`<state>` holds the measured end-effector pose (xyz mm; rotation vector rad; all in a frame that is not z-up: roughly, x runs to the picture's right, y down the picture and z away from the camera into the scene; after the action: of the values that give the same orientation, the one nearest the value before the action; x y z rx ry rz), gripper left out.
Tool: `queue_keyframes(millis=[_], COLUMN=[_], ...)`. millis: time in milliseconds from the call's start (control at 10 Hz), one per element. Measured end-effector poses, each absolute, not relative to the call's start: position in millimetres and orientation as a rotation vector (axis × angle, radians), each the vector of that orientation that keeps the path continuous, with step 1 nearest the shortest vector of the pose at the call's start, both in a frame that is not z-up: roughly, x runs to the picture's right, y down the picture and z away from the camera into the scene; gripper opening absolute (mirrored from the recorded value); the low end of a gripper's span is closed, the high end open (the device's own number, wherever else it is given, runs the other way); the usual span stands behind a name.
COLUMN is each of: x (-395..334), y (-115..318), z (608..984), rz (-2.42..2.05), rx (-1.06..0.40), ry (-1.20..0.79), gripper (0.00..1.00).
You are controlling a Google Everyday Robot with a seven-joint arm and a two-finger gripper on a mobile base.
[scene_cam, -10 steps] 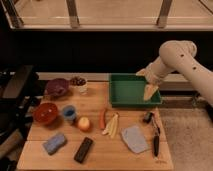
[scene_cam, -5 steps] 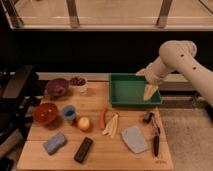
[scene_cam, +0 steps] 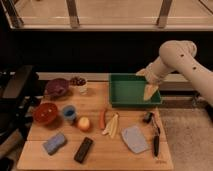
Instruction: Place eraser in table surface
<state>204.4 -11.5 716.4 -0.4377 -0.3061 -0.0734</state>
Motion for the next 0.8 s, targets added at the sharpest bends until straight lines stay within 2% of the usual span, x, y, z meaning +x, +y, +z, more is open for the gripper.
queue_keyframes(millis=[500, 800], x=[206, 202], y=[-12, 14], z=[715, 713], rz=[-0.077, -0.202], rx=[-0.438, -0.494], ry=[-0.310, -0.345], gripper=[0.80, 0.80])
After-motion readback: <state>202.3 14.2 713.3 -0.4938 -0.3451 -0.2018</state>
